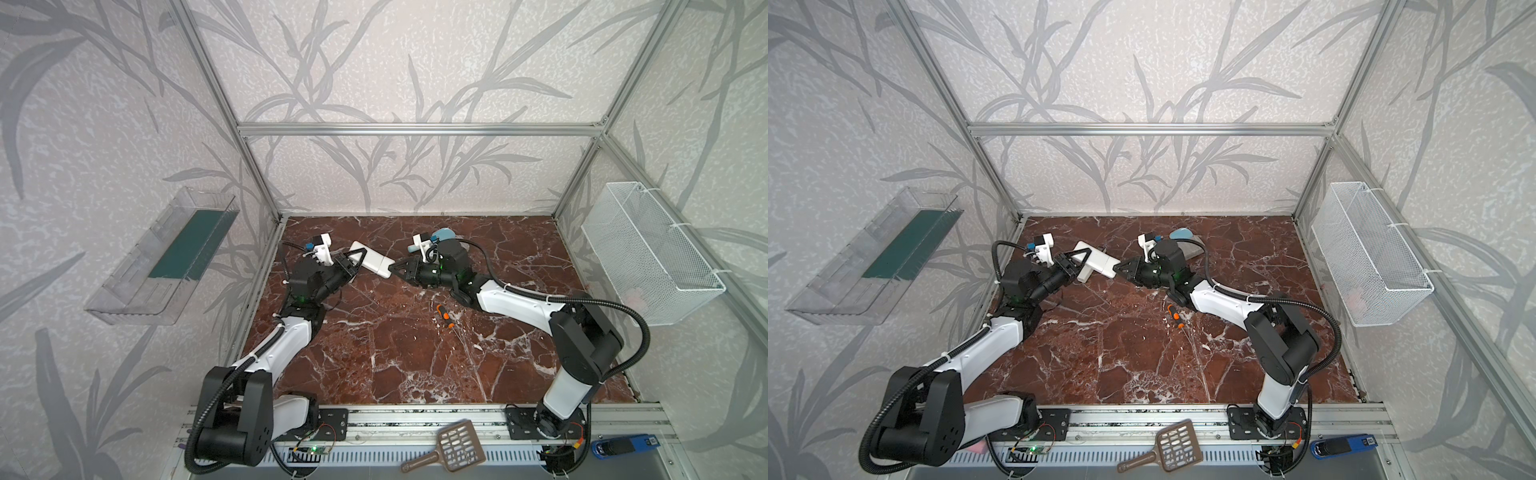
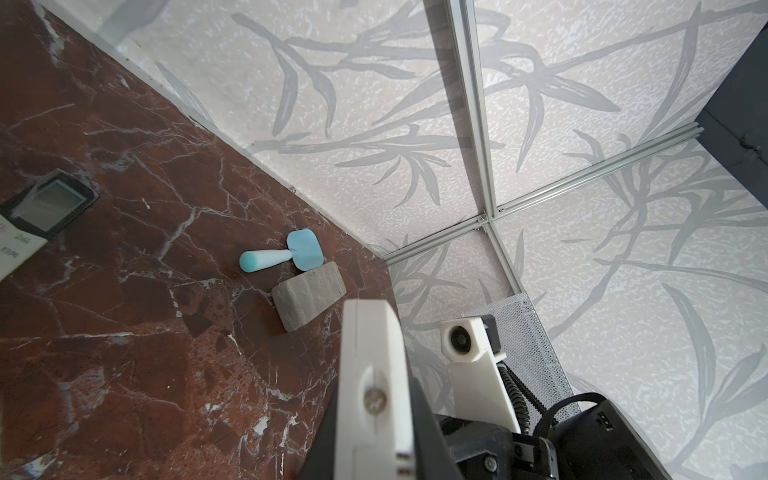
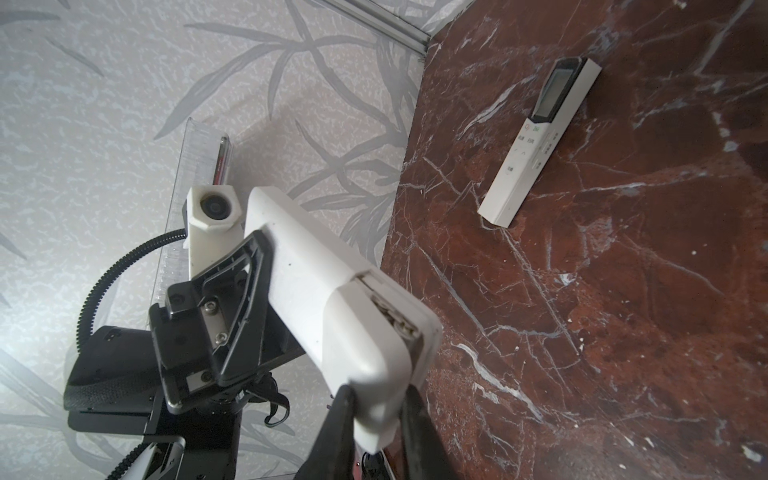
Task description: Unload the batteries from the remote control
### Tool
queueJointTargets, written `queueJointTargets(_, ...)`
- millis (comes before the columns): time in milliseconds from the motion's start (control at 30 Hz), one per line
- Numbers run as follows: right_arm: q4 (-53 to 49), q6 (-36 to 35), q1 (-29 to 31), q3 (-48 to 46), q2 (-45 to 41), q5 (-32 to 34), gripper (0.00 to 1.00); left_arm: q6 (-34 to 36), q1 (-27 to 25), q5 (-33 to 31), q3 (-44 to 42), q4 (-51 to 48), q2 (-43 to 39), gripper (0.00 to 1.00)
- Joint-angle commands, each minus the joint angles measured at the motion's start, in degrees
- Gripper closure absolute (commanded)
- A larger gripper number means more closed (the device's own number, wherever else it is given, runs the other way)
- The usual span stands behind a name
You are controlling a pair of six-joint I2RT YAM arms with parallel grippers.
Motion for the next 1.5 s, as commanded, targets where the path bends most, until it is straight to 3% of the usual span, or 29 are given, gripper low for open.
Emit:
queueJointTargets(0,0.71,-0.08,0.97,0.40,1.24,-0.17,0.82,-0.98,-0.94,3.42,0.17,3.42,-1.26,1.00)
queueJointTargets(533,7.21,1.93,1.28,0.52,2.91,-1.42,0.82,-1.16,-0.95,3.07,0.61,3.28,-0.77,1.00)
queueJointTargets(733,13.20,3.73,1.24,-0.93,3.09,-1.23,0.86,-1.60,-0.92,3.05,0.61,3.68,-0.07,1.00)
queueJointTargets(1467,15.50,4.43,0.49,-1.66,3.53,-1.75,0.96,-1.69,-0.93,3.24,0.17,3.48,1.12,1.00)
